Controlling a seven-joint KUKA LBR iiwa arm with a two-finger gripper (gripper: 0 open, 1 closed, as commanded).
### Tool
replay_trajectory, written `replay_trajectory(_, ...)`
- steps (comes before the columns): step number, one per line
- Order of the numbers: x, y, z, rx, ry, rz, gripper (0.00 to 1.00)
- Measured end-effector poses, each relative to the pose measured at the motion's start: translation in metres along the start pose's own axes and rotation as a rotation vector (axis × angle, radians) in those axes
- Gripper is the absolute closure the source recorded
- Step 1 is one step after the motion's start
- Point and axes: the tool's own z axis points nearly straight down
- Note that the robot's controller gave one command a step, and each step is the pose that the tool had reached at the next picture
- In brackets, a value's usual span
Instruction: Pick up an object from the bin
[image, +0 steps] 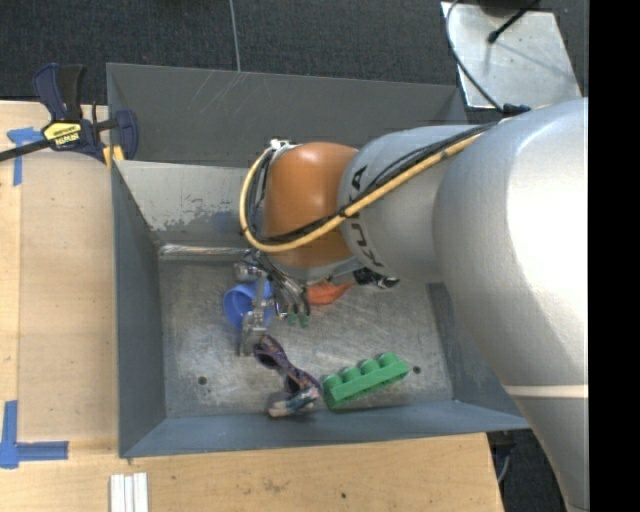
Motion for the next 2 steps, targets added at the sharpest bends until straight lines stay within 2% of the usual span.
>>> replay_trajectory(1, -0.0008, -0.0143, -0.0056, -0.006, -0.011, -0.034, 1.00)
replay_trajectory(2, -0.0008, -0.0144, -0.0057, -0.006, -0.011, -0.034, 1.00)
